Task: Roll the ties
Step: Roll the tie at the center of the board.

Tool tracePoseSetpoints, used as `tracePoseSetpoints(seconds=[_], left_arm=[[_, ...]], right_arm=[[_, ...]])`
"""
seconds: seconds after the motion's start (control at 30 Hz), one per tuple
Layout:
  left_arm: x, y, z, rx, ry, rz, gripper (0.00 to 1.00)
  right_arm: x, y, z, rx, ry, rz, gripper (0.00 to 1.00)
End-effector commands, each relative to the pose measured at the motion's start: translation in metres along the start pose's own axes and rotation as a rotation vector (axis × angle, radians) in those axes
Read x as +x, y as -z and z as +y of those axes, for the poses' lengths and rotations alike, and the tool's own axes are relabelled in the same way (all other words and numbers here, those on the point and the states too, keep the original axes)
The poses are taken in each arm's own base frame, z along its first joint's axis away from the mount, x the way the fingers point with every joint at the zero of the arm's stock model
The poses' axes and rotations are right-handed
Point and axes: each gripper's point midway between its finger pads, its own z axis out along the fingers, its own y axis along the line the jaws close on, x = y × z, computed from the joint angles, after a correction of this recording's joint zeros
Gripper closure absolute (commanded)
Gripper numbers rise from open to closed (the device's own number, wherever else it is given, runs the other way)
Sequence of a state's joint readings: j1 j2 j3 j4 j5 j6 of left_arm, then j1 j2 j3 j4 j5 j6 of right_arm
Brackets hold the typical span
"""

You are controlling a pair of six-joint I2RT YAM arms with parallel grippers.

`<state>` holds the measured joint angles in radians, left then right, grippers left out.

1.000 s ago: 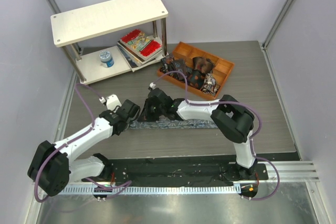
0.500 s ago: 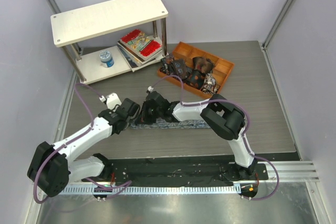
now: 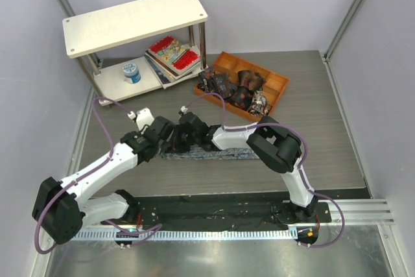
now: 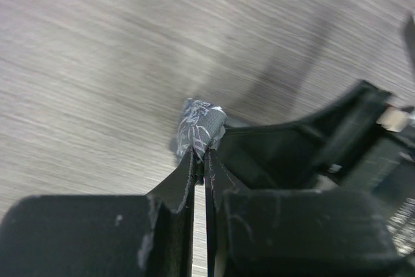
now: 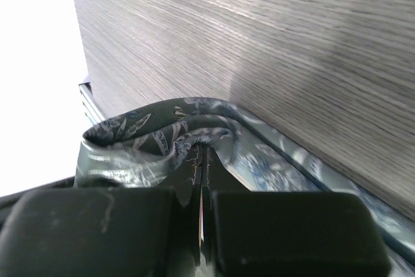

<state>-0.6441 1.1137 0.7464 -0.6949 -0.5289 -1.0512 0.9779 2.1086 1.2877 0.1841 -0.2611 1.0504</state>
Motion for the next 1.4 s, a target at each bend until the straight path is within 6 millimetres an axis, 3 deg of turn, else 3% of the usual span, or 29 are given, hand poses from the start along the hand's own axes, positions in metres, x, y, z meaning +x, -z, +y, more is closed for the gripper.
tracePoseSetpoints(seconds=[0.0, 0.23, 0.67, 0.83, 1.03, 1.23, 1.37], left_arm=[[-0.005, 0.008, -0.027, 0.055, -0.038, -0.005, 1.0], [0.011, 0.002, -0.036, 0.034, -0.076, 0.005, 1.0], [0.03, -0.011, -0.046, 0.029, -0.084, 0.007, 1.0], [0.033, -0.016, -0.05, 0.024, -0.093, 0.007, 0.99], [0.038, -0.019, -0.061, 0.05, -0.101, 0.005, 0.95], [0.041, -0.017, -0.071, 0.071, -0.119, -0.003, 0.79], [0.038, -0.012, -0.074, 0.092, -0.118, -0.007, 0.63]], right_arm=[[-0.011, 0.004, 0.032, -0.101, 0.016, -0.027, 0.99], [-0.019, 0.018, 0.029, -0.141, -0.017, -0.039, 0.99], [-0.026, 0.05, -0.001, -0.092, -0.065, -0.057, 0.99], [-0.03, 0.071, -0.007, -0.025, -0.036, -0.073, 0.99], [-0.041, 0.102, -0.033, 0.057, -0.065, -0.142, 0.99], [-0.047, 0.117, -0.042, 0.08, -0.07, -0.172, 0.99], [-0.049, 0.119, -0.043, 0.084, -0.066, -0.181, 0.99]])
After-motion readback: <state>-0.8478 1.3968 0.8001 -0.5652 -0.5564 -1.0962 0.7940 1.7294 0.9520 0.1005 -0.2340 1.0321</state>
